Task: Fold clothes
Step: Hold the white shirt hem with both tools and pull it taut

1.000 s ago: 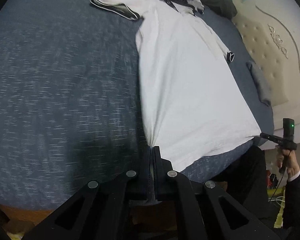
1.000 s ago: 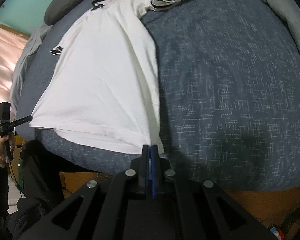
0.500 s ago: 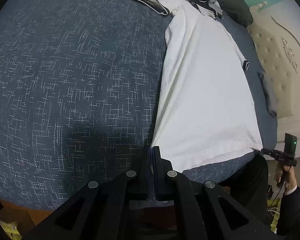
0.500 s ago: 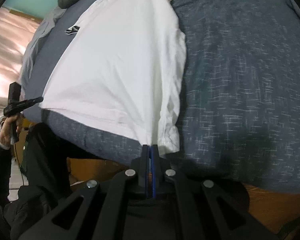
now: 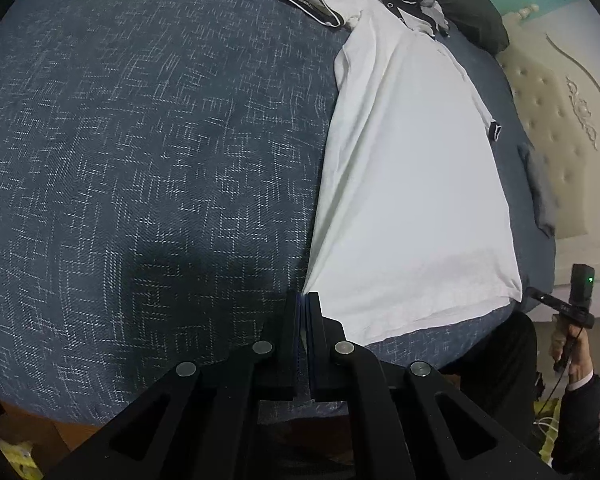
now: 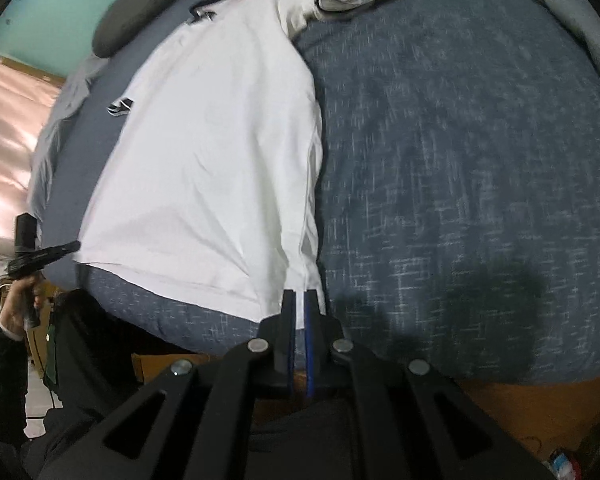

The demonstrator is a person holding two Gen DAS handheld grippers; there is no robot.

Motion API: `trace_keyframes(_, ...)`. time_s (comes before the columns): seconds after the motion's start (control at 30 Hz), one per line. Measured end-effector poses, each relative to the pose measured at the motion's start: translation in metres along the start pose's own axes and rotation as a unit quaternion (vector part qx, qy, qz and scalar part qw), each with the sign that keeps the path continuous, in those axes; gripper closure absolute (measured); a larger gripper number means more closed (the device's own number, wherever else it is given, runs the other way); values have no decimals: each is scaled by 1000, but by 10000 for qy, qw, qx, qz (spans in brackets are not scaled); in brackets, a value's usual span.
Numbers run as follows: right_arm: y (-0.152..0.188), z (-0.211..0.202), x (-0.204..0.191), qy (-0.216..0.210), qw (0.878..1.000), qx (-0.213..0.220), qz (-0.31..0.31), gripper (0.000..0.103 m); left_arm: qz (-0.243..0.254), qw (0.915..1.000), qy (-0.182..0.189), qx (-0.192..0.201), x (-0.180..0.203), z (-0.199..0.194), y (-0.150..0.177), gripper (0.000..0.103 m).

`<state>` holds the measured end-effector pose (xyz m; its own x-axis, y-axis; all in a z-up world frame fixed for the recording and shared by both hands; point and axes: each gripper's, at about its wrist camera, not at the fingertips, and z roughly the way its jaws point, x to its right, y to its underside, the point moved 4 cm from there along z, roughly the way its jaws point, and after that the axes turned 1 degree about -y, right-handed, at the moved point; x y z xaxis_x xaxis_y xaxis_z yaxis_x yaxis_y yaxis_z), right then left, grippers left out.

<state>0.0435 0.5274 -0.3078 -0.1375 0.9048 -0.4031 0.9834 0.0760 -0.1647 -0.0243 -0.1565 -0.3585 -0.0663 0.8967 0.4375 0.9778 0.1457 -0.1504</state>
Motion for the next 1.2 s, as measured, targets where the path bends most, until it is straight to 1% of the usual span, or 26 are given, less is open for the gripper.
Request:
trace_keyframes(0.07, 1, 10, -5, 21, 9999, -145, 4, 99, 20, 10000, -1, 6, 1, -1, 1, 101)
trace_keyframes(0.13, 0, 16, -8, 125, 9997, -197, -59, 99, 29, 10000, -2, 14, 2, -2, 1, 101)
trace_keyframes(0.23, 1, 21, 0, 287, 9993, -220, 49, 97, 44, 10000, -4, 18, 3, -2, 1, 101)
trace_keyframes(0.33, -1, 25, 7, 240, 9993, -235, 166, 92, 59, 10000, 4, 9, 4, -1, 3, 101)
trace_keyframes(0.43, 0, 27, 10, 205, 9993, -260, 195, 79, 54, 10000, 2, 0, 4, -1, 3, 101)
trace_keyframes(0.47, 0, 27, 10, 195, 9993, -270, 192, 73, 50, 10000, -1, -4, 3, -1, 3, 101)
trace_keyframes(0.67, 3, 29, 11, 137, 9992, -327, 173, 73, 69, 10000, -32, -10, 5, 0, 2, 101)
trace_keyframes(0.73, 5, 30, 9, 126, 9994, -311, 122, 74, 84, 9999, -57, -19, 5, 1, 2, 101)
trace_keyframes(0.8, 7, 30, 7, 115, 9995, -289, 74, 97, 97, 9999, -68, -35, 5, 2, 1, 101)
trace_keyframes(0.87, 8, 22, 10, 106, 9997, -184, 87, 99, 102, 9999, -54, -35, 5, 1, -2, 101)
trace_keyframes(0.93, 9, 13, 12, 117, 9999, -77, 90, 99, 91, 10000, -16, -17, 7, 0, 3, 101)
trace_keyframes(1.0, 9, -3, 18, 68, 9998, 120, 127, 99, 109, 9999, 4, -12, 7, -4, 5, 101)
trace_keyframes(1.1, 2, -20, 26, -3, 9991, 339, 253, 99, 135, 9999, 47, -19, 6, -7, 4, 101)
trace_keyframes(1.2, 2, -18, 30, 53, 9990, 333, 298, 99, 194, 9998, 75, -42, 8, -9, 5, 101)
